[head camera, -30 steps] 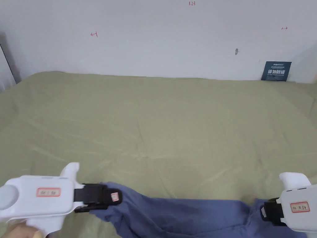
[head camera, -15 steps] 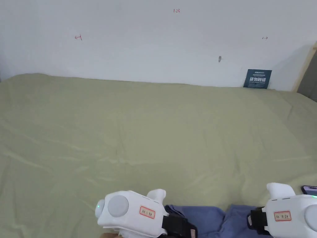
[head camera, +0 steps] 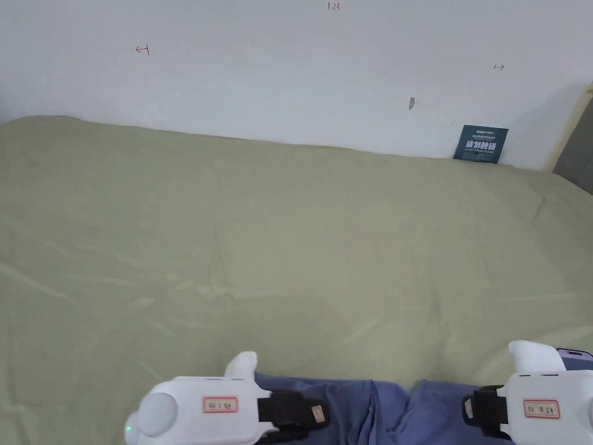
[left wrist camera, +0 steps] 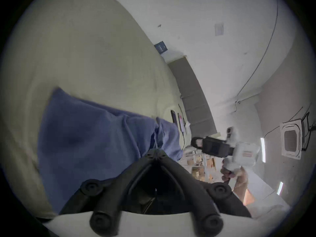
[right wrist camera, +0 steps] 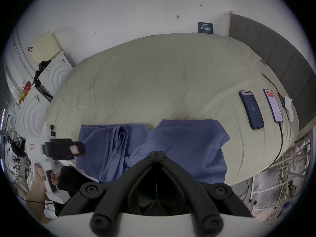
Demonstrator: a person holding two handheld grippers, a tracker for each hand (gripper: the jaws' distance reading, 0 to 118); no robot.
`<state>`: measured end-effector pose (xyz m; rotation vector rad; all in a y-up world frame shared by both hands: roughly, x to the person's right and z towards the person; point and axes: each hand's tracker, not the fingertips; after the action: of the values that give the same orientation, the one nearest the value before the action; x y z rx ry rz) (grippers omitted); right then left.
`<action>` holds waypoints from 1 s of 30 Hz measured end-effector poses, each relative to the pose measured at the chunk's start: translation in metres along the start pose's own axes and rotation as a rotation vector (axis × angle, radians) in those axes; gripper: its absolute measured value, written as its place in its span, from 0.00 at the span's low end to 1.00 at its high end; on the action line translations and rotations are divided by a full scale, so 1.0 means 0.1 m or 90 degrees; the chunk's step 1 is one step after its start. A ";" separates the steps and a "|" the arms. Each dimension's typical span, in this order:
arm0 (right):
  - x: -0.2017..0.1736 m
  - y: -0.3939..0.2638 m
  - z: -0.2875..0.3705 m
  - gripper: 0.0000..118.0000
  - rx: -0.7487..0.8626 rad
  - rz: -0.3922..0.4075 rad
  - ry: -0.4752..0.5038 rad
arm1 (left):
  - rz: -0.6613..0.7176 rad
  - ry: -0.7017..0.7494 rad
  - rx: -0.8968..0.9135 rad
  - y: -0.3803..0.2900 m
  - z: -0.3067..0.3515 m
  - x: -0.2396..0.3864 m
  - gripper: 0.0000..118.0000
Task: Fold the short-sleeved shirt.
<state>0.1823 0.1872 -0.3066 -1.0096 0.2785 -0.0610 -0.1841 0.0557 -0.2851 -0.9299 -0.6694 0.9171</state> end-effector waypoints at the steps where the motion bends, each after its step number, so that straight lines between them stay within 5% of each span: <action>1: 0.00 0.01 0.02 0.00 0.005 0.001 -0.001 | 0.011 -0.006 -0.023 -0.03 -0.18 -0.03 0.01; 5: 0.00 0.02 0.09 0.00 0.021 0.006 -0.012 | 0.086 0.041 -0.070 -0.26 -0.85 -0.30 0.00; 7: 0.00 0.02 0.09 0.00 0.021 0.005 -0.013 | 0.067 -0.032 -0.017 -0.38 -0.95 -0.28 0.00; 12: 0.02 -0.01 0.01 0.00 0.005 0.010 -0.018 | 0.050 0.006 -0.017 -0.39 -0.94 -0.21 0.00; 15: 0.03 -0.02 -0.03 0.00 -0.003 -0.001 -0.016 | 0.069 0.013 -0.051 -0.22 -0.73 -0.11 0.00; 18: 0.01 -0.02 -0.04 0.00 -0.002 0.005 -0.014 | -0.002 -0.011 -0.028 0.01 -0.10 -0.08 0.00; 23: -0.06 0.00 -0.09 0.00 -0.007 0.014 -0.009 | 0.041 0.055 0.027 0.26 0.85 -0.41 0.00; 27: -0.13 0.01 -0.14 0.00 -0.014 0.020 -0.002 | 0.070 0.078 0.058 0.30 0.96 -0.45 0.00; 28: -0.14 0.01 -0.14 0.00 -0.015 0.023 0.000 | 0.067 0.066 0.049 0.31 0.95 -0.47 0.03; 29: -0.15 0.02 -0.15 0.00 -0.017 0.022 0.000 | 0.070 0.053 0.038 0.31 0.91 -0.47 0.20; 30: -0.15 0.02 -0.15 0.00 -0.018 0.023 0.001 | 0.065 0.057 0.037 0.31 0.91 -0.47 0.56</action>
<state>0.1636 0.1783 -0.3128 -1.0330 0.3000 -0.0255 -0.2902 0.0571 -0.2758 -0.9549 -0.5201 0.9742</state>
